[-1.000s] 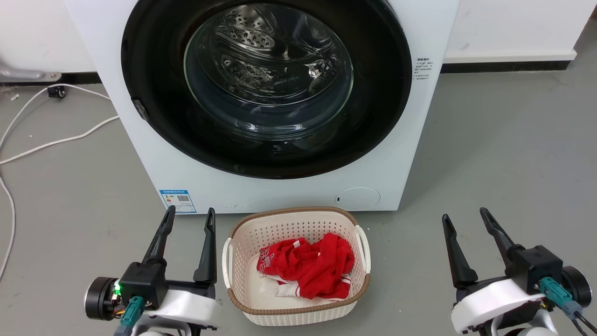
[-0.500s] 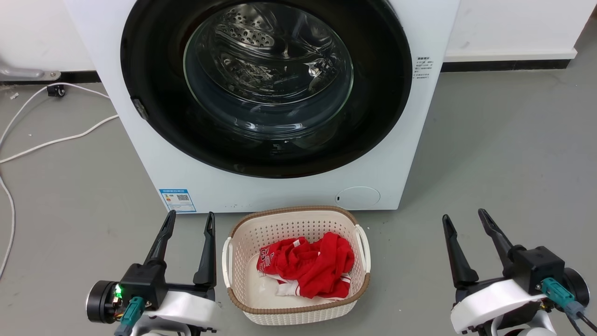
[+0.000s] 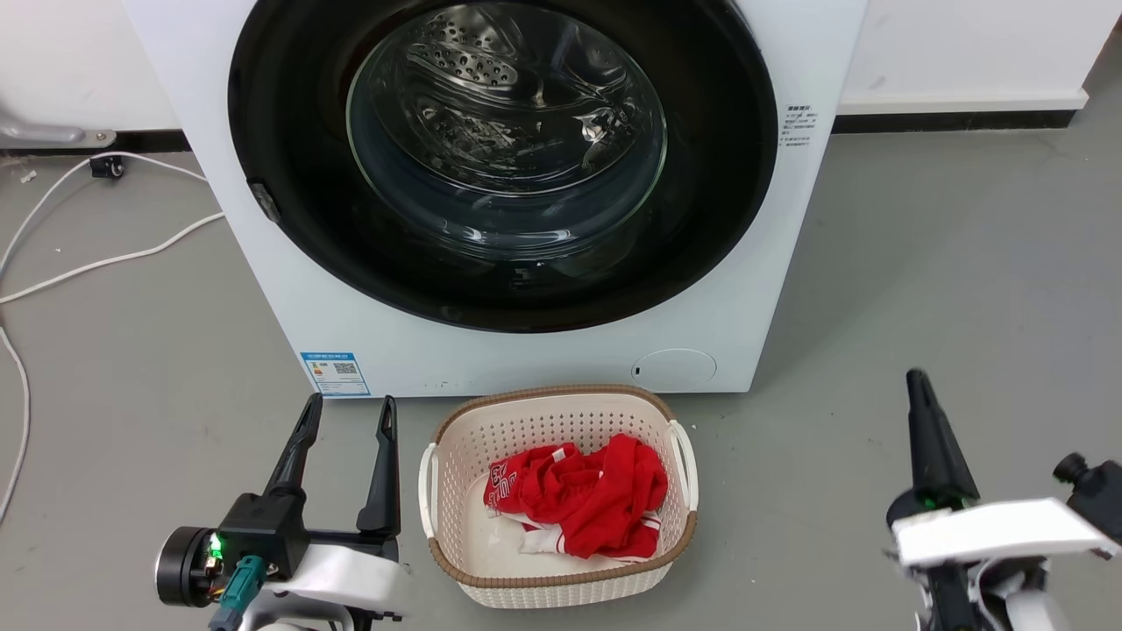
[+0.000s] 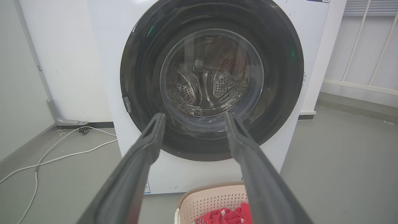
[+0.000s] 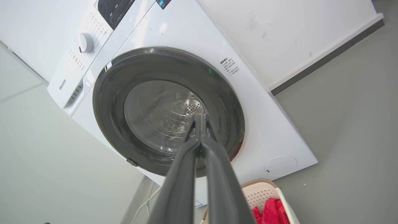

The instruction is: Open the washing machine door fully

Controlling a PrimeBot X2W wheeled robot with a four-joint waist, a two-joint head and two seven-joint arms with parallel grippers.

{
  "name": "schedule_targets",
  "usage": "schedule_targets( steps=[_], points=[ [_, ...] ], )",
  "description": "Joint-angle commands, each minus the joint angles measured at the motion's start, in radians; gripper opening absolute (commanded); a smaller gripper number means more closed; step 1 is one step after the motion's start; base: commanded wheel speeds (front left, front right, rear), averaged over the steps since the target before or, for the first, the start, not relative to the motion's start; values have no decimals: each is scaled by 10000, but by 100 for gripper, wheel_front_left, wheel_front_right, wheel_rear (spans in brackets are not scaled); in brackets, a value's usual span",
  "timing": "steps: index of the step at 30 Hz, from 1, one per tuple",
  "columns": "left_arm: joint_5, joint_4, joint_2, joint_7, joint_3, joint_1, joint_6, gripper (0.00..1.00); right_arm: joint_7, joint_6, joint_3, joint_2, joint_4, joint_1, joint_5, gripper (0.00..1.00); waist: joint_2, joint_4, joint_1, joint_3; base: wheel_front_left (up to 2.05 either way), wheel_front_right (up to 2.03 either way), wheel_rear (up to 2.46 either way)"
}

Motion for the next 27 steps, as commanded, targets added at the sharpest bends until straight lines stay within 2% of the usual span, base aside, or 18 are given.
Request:
schedule_targets(
  steps=[1, 4, 7, 10, 17, 27],
  points=[
    [48, -34, -11, -26, 43, -109, -1, 100, -92, -3, 70, 16, 117, -269, 977, 0, 0, -3, 0, 10, 0, 0, 0],
    [22, -59, -28, -26, 69, -132, -1, 100, -187, -3, 175, 13, 268, -820, 3587, 0, 0, -14, 0, 58, 0, 0, 0],
    [-5, -110, -37, -26, 108, -210, 3, 100, -132, -2, 54, 12, 361, -1535, 5468, 0, 0, -43, 0, 207, 0, 0, 0],
    [-20, -156, -56, -26, 122, -298, -17, 100, 97, -2, -241, 12, 610, -2439, 6697, 0, 0, -42, 0, 403, 0, 0, 0],
    [-107, -321, -90, -26, 228, -684, -19, 100, 965, -2, -878, -233, 2280, -4920, 7466, 0, 0, 62, 0, 991, 0, 0, 0],
    [-168, -558, -142, -26, 24, -1482, -95, 100, 1884, -2, -964, -1243, 5578, -8666, 7078, 0, 0, 491, 0, 2127, 0, 0, 0]
  ],
)
